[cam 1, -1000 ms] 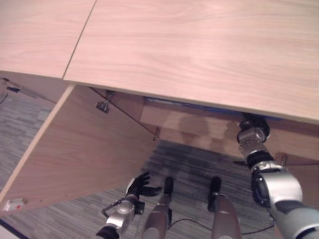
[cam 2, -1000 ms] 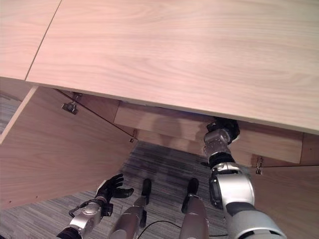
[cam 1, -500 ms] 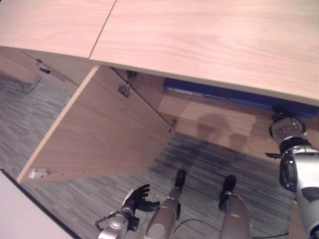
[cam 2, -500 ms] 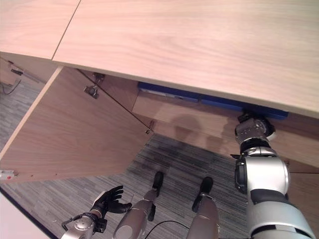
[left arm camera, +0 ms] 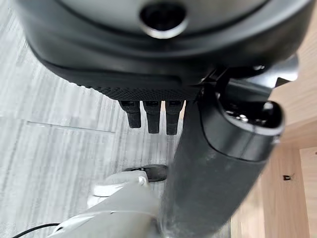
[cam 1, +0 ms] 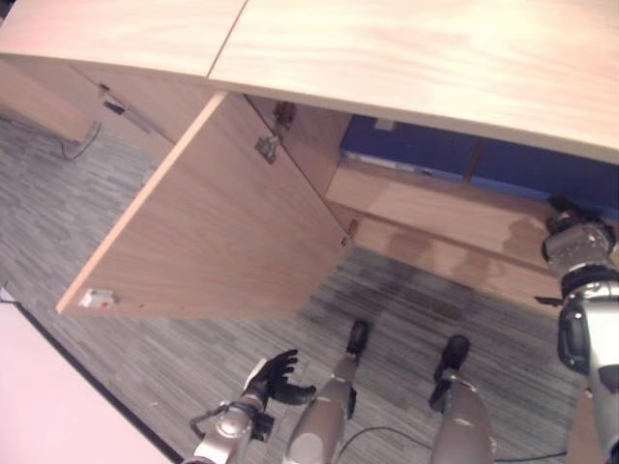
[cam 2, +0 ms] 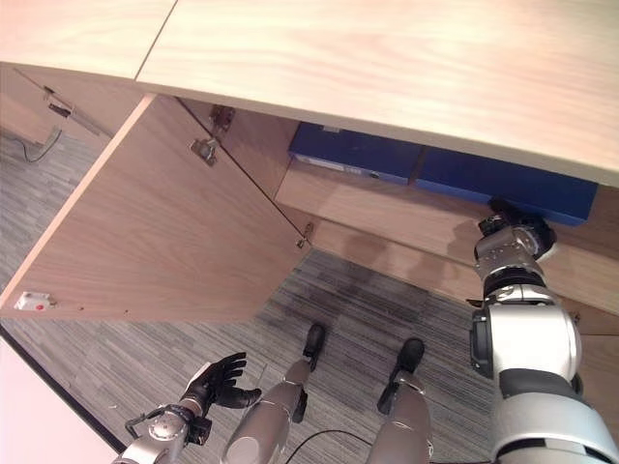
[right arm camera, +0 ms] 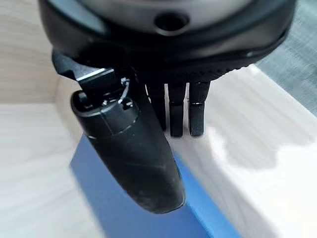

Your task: Put the empty folder in the office cabinet

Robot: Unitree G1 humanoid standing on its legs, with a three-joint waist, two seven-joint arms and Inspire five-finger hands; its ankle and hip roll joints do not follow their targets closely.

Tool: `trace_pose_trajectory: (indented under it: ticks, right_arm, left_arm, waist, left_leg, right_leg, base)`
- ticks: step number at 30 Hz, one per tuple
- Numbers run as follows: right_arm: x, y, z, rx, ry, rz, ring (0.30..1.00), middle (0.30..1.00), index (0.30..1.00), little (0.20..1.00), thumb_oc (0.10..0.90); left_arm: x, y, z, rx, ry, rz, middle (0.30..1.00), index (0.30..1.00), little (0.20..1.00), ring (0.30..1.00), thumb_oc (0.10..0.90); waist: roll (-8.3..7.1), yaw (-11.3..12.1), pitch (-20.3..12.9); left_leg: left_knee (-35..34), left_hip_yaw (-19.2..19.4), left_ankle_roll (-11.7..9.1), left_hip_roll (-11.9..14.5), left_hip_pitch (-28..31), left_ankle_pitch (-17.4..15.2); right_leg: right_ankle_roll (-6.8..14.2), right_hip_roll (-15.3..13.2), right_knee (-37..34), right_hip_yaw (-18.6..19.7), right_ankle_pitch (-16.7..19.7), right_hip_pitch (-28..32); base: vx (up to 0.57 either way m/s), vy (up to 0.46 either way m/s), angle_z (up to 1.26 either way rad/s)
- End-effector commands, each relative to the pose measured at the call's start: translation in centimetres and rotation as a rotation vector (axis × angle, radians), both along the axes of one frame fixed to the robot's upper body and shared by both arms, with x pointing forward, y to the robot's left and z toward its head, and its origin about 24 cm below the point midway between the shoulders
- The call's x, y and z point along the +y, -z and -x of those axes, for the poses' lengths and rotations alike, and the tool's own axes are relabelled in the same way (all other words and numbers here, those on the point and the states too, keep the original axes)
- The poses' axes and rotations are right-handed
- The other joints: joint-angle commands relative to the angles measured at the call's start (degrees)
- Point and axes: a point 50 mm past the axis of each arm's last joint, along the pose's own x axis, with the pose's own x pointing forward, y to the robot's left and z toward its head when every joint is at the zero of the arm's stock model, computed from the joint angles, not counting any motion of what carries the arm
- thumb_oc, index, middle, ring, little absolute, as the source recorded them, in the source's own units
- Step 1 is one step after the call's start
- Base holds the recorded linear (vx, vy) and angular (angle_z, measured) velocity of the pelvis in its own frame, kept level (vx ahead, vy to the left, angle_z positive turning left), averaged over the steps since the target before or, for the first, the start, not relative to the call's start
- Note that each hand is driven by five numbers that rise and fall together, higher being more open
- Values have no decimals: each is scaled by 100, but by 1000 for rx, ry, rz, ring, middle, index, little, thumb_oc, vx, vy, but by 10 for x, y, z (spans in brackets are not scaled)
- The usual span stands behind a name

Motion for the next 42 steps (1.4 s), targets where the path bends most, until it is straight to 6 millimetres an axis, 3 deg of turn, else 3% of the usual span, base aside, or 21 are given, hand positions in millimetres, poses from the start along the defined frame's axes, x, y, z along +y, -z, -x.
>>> trace_pose_trajectory:
  ticks: [1, 2, 3, 5, 6, 7, 8, 9, 10, 12, 14, 24, 28, 30, 31, 32, 33, 34, 37, 39, 42]
  right_arm:
    - [29, -24, -14, -196, -127, 91, 900, 900, 900, 900, 800]
    - [54, 6, -10, -195, -193, 50, 900, 900, 900, 900, 800]
    - [55, 10, -9, -188, -193, 48, 900, 900, 900, 900, 800]
    - [78, 45, 2, -152, -257, 12, 900, 900, 900, 900, 800]
    - [96, 78, 17, -98, -304, -28, 900, 900, 900, 900, 800]
    - [106, 96, 27, -63, -330, -53, 900, 900, 900, 900, 800]
    - [107, 97, 28, -60, -330, -54, 900, 900, 900, 900, 800]
    - [121, 123, 45, -8, -374, -95, 900, 900, 900, 900, 800]
    - [121, 124, 46, -7, -374, -96, 900, 900, 900, 900, 800]
    - [136, 153, 72, 40, -422, -159, 900, 900, 900, 900, 800]
    - [139, 164, 85, 53, -440, -179, 900, 900, 900, 900, 800]
    - [139, 193, 142, 137, -577, -148, 900, 900, 900, 900, 800]
    - [135, 194, 150, 180, -655, -41, 900, 900, 900, 900, 800]
    - [132, 193, 154, 223, -717, 74, 900, 900, 900, 900, 800]
    - [126, 189, 156, 255, -792, 225, 900, 900, 900, 900, 800]
    - [126, 189, 156, 256, -792, 226, 900, 900, 900, 900, 800]
    - [120, 183, 155, 262, -864, 365, 900, 900, 900, 900, 800]
    - [120, 183, 155, 263, -865, 365, 900, 900, 900, 900, 800]
    - [116, 172, 153, 268, -984, 594, 900, 900, 900, 900, 800]
    - [124, 158, 146, 237, -1074, 776, 900, 900, 900, 900, 800]
    - [130, 157, 142, 240, -1121, 850, 900, 900, 900, 900, 800]
  left_arm:
    - [14, -9, -12, -57, -6, -68, 900, 900, 900, 900, 800]
    - [10, -11, -18, -66, -37, -49, 900, 900, 900, 900, 800]
    - [11, -10, -16, -60, -39, -52, 900, 900, 900, 900, 800]
    - [6, -12, -23, -67, -66, -36, 900, 900, 900, 900, 800]
    - [3, -11, -26, -57, -95, -31, 900, 900, 900, 900, 800]
    - [0, -10, -28, -54, -106, -28, 900, 900, 900, 900, 800]
    - [0, -10, -27, -51, -107, -29, 900, 900, 900, 900, 800]
    - [-3, -9, -31, -45, -126, -30, 900, 900, 900, 900, 800]
    - [-3, -9, -30, -43, -126, -30, 900, 900, 900, 900, 800]
    - [-4, -6, -32, -29, -156, -38, 900, 900, 900, 900, 800]
    - [-3, -3, -30, -11, -168, -49, 900, 900, 900, 900, 800]
    - [10, 15, 6, 73, -219, -66, 900, 900, 900, 900, 800]
    - [14, 17, 13, 78, -233, -65, 900, 900, 900, 900, 800]
    - [16, 15, 13, 64, -247, -61, 900, 900, 900, 900, 800]
    - [21, 14, 15, 49, -255, -55, 900, 900, 900, 900, 800]
    - [21, 14, 15, 49, -255, -55, 900, 900, 900, 900, 800]
    - [25, 14, 20, 44, -248, -50, 900, 900, 900, 900, 800]
    - [25, 14, 20, 44, -248, -49, 900, 900, 900, 900, 800]
    - [33, 16, 29, 49, -225, -63, 900, 900, 900, 900, 800]
    - [33, 15, 31, 35, -216, -60, 900, 900, 900, 900, 800]
    - [31, 13, 26, 12, -229, -45, 900, 900, 900, 900, 800]
  waist:
    - [-355, 35, -227]
    - [-414, -58, -241]
    - [-429, -60, -256]
    - [-500, -186, -277]
    - [-577, -304, -346]
    - [-617, -358, -375]
    - [-619, -363, -382]
    - [-688, -490, -450]
    - [-688, -494, -451]
    - [-836, -678, -606]
    - [-897, -774, -705]
    - [-1153, -1009, -1240]
    - [-1198, -1041, -1345]
    - [-1223, -1053, -1387]
    - [-1235, -1048, -1407]
    - [-1234, -1048, -1406]
    - [-1238, -1039, -1426]
    - [-1235, -1042, -1424]
    - [-1249, -998, -1469]
    - [-1241, -937, -1488]
    - [-1219, -875, -1476]
  left_leg:
    - [-692, 29, -275, 439, 1025, -364]
    - [-692, 48, -266, 459, 1017, -335]
    - [-692, 58, -272, 470, 1061, -383]
    - [-692, 100, -266, 495, 1083, -367]
    - [-692, 146, -265, 526, 1144, -380]
    - [-692, 174, -266, 542, 1192, -389]
    - [-692, 176, -265, 543, 1204, -391]
    - [-692, 230, -268, 564, 1318, -423]
    - [-692, 230, -267, 564, 1327, -425]
    - [-692, 326, -292, 618, 1534, -438]
    - [-692, 384, -297, 634, 1666, -451]
    - [-692, 716, -325, 712, 2201, -546]
    - [-692, 803, -305, 713, 2322, -585]
    - [-692, 837, -290, 725, 2380, -607]
    - [-692, 863, -271, 733, 2445, -633]
    - [-692, 864, -271, 734, 2450, -635]
    - [-692, 865, -264, 743, 2505, -657]
    - [-692, 865, -264, 745, 2510, -659]
    - [-692, 839, -270, 796, 2611, -675]
    - [-692, 800, -284, 879, 2691, -643]
    - [-692, 774, -328, 962, 2700, -572]
  right_leg:
    - [448, -442, 464, 257, -311, 531]
    - [442, -408, 327, 262, -182, 576]
    - [445, -404, 358, 264, -248, 605]
    - [429, -383, 267, 282, -144, 646]
    - [437, -362, 177, 289, -79, 726]
    - [438, -353, 135, 296, -61, 787]
    - [440, -351, 125, 295, -58, 803]
    - [444, -340, 48, 308, -26, 896]
    - [445, -339, 39, 306, -24, 910]
    - [472, -293, -184, 306, 41, 1176]
    - [476, -245, -305, 323, 75, 1316]
    - [521, -19, -1153, 429, 310, 2096]
    - [523, 12, -1254, 481, 334, 2227]
    - [525, 13, -1250, 502, 319, 2277]
    - [525, 9, -1213, 516, 274, 2340]
    - [525, 9, -1212, 517, 272, 2344]
    - [524, 19, -1179, 517, 218, 2383]
    - [524, 21, -1176, 516, 215, 2388]
    - [515, 56, -1142, 503, 120, 2497]
    - [472, 150, -1143, 516, 23, 2595]
    - [424, 223, -1169, 491, -41, 2643]
  base:
    - [7, 23, 6]
    - [15, 15, 53]
    - [11, 18, 55]
    - [23, 22, -20]
    - [37, 38, -46]
    - [46, 29, -24]
    - [53, 34, -11]
    - [39, 24, -10]
    - [64, 31, -5]
    - [101, 11, -5]
    - [105, 16, -8]
    - [80, 6, -21]
    - [54, 0, -19]
    - [33, -4, -4]
    - [0, 0, 0]
    - [0, 0, 0]
    - [0, 0, 0]
    - [30, -18, -3]
    - [25, -38, -1]
    - [21, -100, 7]
    - [-15, -85, 5]
